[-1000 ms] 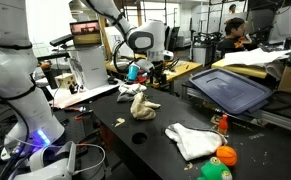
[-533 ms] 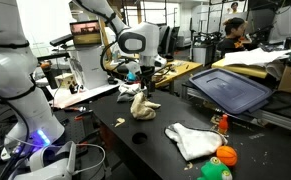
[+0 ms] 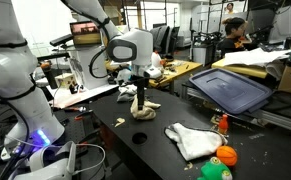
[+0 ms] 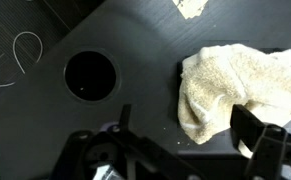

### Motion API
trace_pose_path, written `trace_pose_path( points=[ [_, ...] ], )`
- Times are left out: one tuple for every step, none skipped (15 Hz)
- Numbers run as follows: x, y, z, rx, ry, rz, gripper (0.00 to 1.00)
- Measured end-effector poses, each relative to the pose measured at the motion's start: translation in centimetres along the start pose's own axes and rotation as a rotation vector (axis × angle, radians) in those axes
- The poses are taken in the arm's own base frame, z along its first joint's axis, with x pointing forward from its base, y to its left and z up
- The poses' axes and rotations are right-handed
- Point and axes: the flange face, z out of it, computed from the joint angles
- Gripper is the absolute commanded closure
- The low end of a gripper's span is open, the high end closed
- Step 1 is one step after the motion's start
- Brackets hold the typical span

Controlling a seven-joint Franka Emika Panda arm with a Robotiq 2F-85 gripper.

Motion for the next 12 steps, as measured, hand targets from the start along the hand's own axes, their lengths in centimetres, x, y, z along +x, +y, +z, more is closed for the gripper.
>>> trace_pose_path(
  points=[
    [-0.1,0.5,0.2,-0.003,0.017,0.045,0.0],
    [-0.2,0.9,0.4,-0.004,0.035,0.086,0.0],
    [-0.1,1.1,0.6,-0.004,0.052,0.123,0.0],
    [0.0,1.3,0.8,-0.003,0.066,0.158,0.0],
    [0.1,1.3,1.0,-0.003,0.077,0.189,0.0],
    [0.2,1.2,1.2,-0.003,0.086,0.22,0.0],
    [0.3,1.1,1.5,-0.003,0.092,0.247,0.0],
    [0.4,0.9,1.8,-0.004,0.092,0.271,0.0],
    [0.5,0.6,2.2,-0.003,0.088,0.292,0.0],
    [0.7,0.3,2.5,-0.001,0.085,0.311,0.0],
    [0.9,0.0,2.8,0.002,0.083,0.327,0.0],
    [1.1,-0.4,3.0,0.005,0.083,0.337,0.0]
  ],
)
